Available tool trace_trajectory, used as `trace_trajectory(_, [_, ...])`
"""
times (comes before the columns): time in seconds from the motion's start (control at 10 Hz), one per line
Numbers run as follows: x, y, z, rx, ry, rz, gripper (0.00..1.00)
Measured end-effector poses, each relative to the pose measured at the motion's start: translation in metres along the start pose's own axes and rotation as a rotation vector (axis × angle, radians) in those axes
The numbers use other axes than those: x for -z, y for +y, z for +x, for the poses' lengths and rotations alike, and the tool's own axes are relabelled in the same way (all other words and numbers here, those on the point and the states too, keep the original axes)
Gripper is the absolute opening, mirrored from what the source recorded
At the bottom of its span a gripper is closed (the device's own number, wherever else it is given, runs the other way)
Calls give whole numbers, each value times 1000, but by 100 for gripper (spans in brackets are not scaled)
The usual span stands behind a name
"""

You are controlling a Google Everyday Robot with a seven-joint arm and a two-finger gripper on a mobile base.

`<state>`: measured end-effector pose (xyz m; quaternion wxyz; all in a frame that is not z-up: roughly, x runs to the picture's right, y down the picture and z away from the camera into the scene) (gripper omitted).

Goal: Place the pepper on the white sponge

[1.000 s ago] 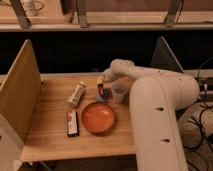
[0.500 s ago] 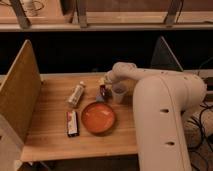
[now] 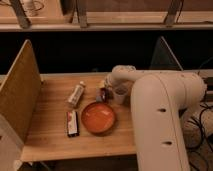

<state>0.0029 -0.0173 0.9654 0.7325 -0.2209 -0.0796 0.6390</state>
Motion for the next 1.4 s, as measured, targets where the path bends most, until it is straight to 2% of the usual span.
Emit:
trace_trajectory(0.2, [0,1,0,1,0,0,7])
trace_trajectory(0.6, [0,1,0,1,0,0,45])
trace_trajectory(0.8, [0,1,0,1,0,0,68])
trace_trajectory(0.9, [0,1,0,1,0,0,75])
trace_trajectory(1.0, [0,1,0,1,0,0,79])
trace_trajectory(1.4, [0,1,0,1,0,0,80])
